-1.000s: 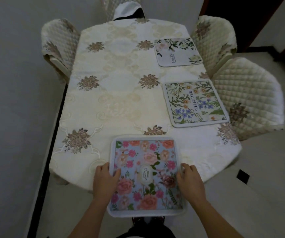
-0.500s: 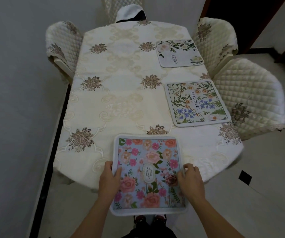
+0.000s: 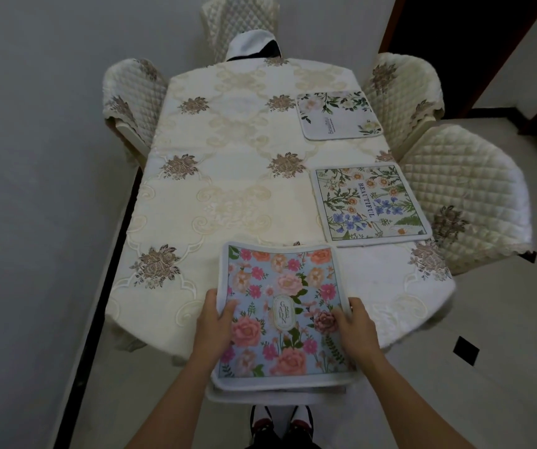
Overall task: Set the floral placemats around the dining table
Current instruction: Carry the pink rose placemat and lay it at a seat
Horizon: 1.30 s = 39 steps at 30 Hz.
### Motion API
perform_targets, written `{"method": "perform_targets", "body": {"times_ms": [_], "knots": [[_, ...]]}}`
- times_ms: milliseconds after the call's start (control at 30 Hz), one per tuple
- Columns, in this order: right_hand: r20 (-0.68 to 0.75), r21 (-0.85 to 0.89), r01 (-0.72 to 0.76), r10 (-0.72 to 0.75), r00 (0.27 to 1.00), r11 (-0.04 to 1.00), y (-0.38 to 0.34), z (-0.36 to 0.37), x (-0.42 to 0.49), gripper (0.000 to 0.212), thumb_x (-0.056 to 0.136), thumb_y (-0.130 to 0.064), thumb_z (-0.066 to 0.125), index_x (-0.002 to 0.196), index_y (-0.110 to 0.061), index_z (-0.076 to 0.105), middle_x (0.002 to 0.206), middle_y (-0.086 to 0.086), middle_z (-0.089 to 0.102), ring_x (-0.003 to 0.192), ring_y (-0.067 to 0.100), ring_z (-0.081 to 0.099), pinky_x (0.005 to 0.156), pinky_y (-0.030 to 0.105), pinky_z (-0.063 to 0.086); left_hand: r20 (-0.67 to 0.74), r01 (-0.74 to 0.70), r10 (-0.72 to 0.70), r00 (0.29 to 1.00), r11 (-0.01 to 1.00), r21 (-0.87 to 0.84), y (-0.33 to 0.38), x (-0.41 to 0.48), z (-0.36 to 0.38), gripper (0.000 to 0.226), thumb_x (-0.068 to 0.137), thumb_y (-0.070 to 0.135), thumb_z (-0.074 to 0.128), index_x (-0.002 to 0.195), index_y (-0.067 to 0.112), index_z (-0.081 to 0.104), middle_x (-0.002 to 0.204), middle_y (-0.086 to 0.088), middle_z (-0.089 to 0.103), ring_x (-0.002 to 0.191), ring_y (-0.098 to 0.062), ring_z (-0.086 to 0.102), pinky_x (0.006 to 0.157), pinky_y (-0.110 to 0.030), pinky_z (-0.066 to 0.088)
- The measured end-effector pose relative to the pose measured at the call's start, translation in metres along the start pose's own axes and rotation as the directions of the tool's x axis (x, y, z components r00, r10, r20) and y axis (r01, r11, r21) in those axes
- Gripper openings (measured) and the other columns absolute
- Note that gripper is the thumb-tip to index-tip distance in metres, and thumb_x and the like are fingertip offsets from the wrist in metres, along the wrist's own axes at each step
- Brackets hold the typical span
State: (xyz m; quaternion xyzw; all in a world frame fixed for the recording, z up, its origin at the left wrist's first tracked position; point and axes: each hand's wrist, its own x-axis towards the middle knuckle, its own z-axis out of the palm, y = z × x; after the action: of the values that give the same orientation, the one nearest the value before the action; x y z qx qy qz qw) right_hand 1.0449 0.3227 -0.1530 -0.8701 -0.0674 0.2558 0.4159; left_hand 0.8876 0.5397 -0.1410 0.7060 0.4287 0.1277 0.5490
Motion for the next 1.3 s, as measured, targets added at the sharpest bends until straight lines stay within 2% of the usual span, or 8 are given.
{"method": "perform_targets", "body": {"times_ms": [133,300,400,567,733,933,1100,1300], "knots": [[-0.003,0.231,0.023,-0.023,1.0,0.973,-0.038,-0.026,0.008,0.014,0.098,-0.024,0.055,0.111,-0.019,0.053,0.1,-0.001,0.068,0.089,0.018,0.069,0.073,0.038,0.059,-0.057,-0.089,0.087,0.995,0.995,-0.041,0.036,0.011,-0.01,0.012,0.101,0.016,0.052,0.113,0.014,0.054,0.098,0.005,0.065,0.087,-0.003,0.063,0.064,-0.012,0.049],[-0.017,0.372,0.154,-0.159,0.987,0.916,-0.089,-0.063,0.021,0.009,0.098,-0.022,0.057,0.106,-0.026,0.059,0.101,0.001,0.072,0.086,0.018,0.073,0.076,0.043,0.061,-0.103,-0.176,0.167,0.981,0.981,-0.082,0.084,0.024,-0.02,0.015,0.102,0.024,0.051,0.114,0.016,0.056,0.104,-0.002,0.067,0.094,-0.018,0.068,0.078,-0.041,0.058],[-0.021,0.427,0.203,-0.215,0.976,0.881,-0.108,-0.079,0.02,0.009,0.1,-0.022,0.056,0.106,-0.027,0.059,0.101,0.003,0.073,0.086,0.02,0.075,0.076,0.046,0.061,-0.122,-0.211,0.198,0.973,0.972,-0.1,0.104,0.025,-0.023,0.011,0.102,0.025,0.051,0.108,0.017,0.055,0.101,-0.004,0.068,0.093,-0.022,0.069,0.078,-0.045,0.059],[0.036,0.363,0.185,-0.213,0.976,0.913,-0.115,-0.092,0.024,0.012,0.1,-0.018,0.052,0.109,-0.024,0.058,0.106,0.003,0.071,0.093,0.022,0.072,0.082,0.05,0.059,-0.121,-0.239,0.231,0.965,0.969,-0.057,0.12,0.016,-0.026,0.014,0.103,0.029,0.047,0.101,0.016,0.052,0.096,-0.007,0.068,0.084,-0.02,0.071,0.071,-0.049,0.06],[0.102,0.355,0.148,-0.196,0.975,0.923,-0.124,-0.088,0.023,0.012,0.101,-0.013,0.049,0.106,-0.018,0.059,0.102,0.006,0.071,0.086,0.022,0.072,0.069,0.039,0.059,-0.189,-0.222,0.212,0.959,0.975,-0.029,0.113,0.001,-0.036,0.016,0.103,0.029,0.046,0.098,0.014,0.052,0.096,-0.009,0.066,0.084,-0.019,0.07,0.069,-0.048,0.06],[0.249,0.3,0.234,-0.312,0.917,0.925,-0.144,-0.039,0.015,0.009,0.102,-0.02,0.05,0.104,-0.022,0.059,0.098,0.003,0.072,0.076,0.012,0.074,0.063,0.033,0.06,-0.341,-0.125,0.078,0.937,0.985,-0.118,0.081,-0.035,-0.075,0.017,0.103,0.031,0.048,0.112,0.019,0.055,0.099,0.0,0.072,0.079,-0.013,0.074,0.062,-0.031,0.061],[0.441,0.258,0.295,-0.384,0.811,0.92,-0.165,0.032,-0.004,0.014,0.102,-0.026,0.05,0.108,-0.015,0.056,0.101,0.007,0.072,0.077,0.015,0.075,0.067,0.04,0.062,-0.529,-0.025,-0.085,0.844,0.98,-0.198,0.046,-0.084,-0.124,0.011,0.102,0.03,0.049,0.102,0.021,0.054,0.091,-0.003,0.072,0.07,-0.014,0.074,0.056,-0.031,0.058],[0.604,0.207,0.402,-0.44,0.665,0.892,-0.2,0.12,-0.051,0.016,0.1,-0.036,0.052,0.108,-0.022,0.056,0.099,0.001,0.072,0.081,0.02,0.074,0.069,0.049,0.062,-0.711,0.051,-0.224,0.666,0.965,-0.256,0.007,-0.15,-0.186,0.009,0.101,0.036,0.049,0.1,0.027,0.053,0.091,-0.001,0.073,0.077,-0.018,0.074,0.068,-0.041,0.062]]}}
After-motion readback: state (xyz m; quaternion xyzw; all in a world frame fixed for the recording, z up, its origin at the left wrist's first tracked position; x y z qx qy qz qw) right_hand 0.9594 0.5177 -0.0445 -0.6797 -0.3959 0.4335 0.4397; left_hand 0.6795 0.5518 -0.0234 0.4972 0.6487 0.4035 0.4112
